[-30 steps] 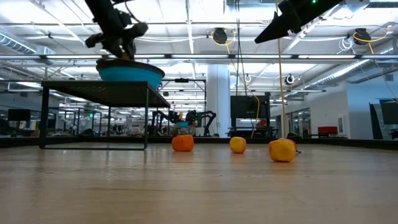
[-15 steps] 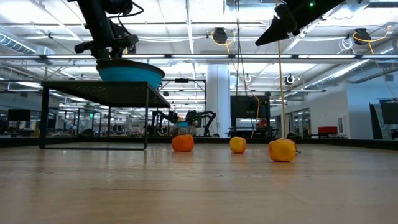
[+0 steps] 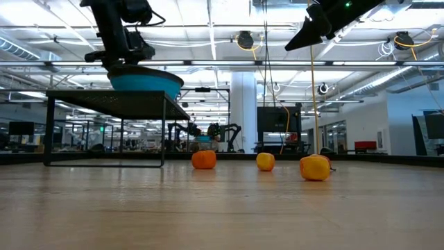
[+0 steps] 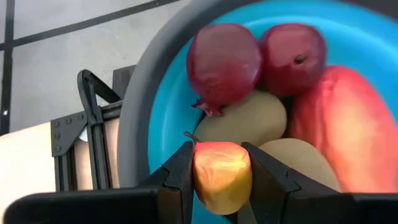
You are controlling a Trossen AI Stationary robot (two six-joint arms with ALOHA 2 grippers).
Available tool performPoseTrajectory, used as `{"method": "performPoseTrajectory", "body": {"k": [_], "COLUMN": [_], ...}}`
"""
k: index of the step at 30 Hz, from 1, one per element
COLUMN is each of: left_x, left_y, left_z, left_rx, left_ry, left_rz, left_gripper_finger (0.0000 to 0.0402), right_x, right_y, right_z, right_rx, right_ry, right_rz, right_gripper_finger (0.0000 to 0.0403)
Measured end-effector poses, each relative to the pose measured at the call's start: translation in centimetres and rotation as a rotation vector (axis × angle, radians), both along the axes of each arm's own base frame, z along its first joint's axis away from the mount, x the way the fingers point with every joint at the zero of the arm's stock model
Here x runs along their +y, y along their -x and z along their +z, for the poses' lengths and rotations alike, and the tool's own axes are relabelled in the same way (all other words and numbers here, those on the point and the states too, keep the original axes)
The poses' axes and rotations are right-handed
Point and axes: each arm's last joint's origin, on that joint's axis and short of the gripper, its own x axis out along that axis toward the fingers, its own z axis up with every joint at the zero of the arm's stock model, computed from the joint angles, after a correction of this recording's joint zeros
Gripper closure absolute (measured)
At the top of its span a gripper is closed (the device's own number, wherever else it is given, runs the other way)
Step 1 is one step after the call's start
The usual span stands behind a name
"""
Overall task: Pick & Place Fruit
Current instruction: Put the top peach into the blue strainer bowl on the shelf, then put the right peach into the blue strainer bowl on the shelf
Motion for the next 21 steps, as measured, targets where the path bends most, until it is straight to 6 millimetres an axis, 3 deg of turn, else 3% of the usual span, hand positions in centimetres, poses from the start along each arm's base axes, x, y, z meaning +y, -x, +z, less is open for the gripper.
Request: {"method": "performPoseTrajectory", "body": {"k": [9, 17, 21], "left_x": [-0.1, -0.2, -0.8], "left_y": [-0.2, -0.1, 0.6], "left_z": [-0.2, -0.1, 0.9], "left_rx": [0.001, 0.0, -0.036], "left_ry": [0.015, 0.019, 0.0], "left_rz": [-0.008, -0.011, -0.039], "left_gripper_finger": [0.0283, 0.0203, 0.0179], "right_x": [0.0, 0.0, 0.0], "right_y": [0.0, 0.0, 0.0], "right_z": [0.0, 0.0, 0.0], "right_rx": [-0.001, 0.0, 0.0], "right_ry": [-0.001, 0.0, 0.0], "right_rz": [0.002, 0.003, 0.003], "right_gripper_finger": [0.0402, 0.0402, 0.0401]}}
